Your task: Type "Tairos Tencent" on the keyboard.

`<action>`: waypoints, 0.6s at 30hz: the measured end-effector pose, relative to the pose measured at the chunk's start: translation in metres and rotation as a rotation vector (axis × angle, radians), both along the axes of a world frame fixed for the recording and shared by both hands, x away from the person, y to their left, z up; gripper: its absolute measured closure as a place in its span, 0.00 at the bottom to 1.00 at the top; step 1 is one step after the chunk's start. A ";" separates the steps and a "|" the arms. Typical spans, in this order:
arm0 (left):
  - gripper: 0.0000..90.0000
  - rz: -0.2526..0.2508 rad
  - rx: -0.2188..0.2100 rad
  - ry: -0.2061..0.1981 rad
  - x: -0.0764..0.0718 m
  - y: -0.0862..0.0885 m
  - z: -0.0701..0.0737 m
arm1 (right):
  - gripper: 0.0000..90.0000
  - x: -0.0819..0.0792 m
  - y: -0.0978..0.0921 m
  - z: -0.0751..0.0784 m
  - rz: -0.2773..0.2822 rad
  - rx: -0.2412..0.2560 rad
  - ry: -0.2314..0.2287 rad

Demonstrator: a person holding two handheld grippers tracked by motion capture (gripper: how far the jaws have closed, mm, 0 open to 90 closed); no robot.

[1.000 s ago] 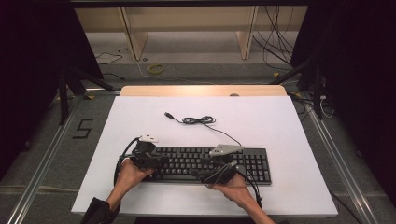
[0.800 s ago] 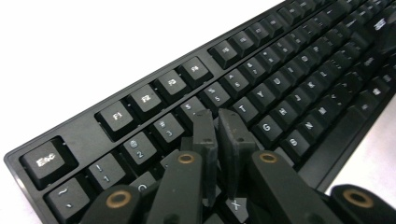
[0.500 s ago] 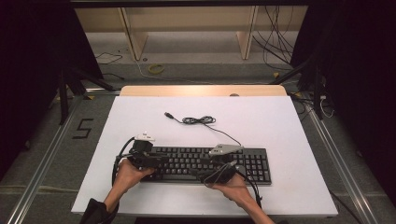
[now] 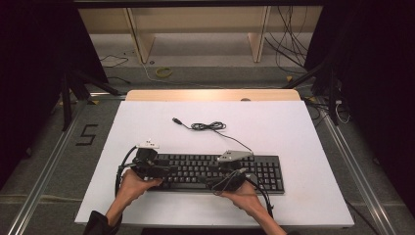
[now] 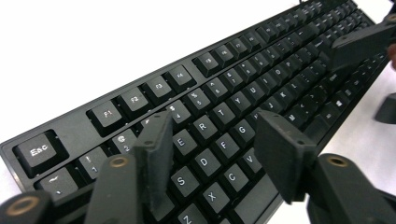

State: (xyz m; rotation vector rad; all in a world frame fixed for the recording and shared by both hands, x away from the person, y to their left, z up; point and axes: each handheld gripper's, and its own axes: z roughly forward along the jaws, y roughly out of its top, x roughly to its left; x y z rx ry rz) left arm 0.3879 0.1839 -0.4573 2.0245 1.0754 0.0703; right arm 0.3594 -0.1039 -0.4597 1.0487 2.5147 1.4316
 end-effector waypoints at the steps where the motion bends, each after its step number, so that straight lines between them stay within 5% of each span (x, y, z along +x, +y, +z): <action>1: 0.48 0.002 -0.004 0.000 -0.001 0.000 0.000 | 0.49 0.000 0.001 0.000 0.000 0.001 0.003; 18: 0.38 0.008 -0.066 -0.045 -0.013 0.006 0.005 | 0.81 0.007 0.014 -0.005 0.015 -0.041 0.010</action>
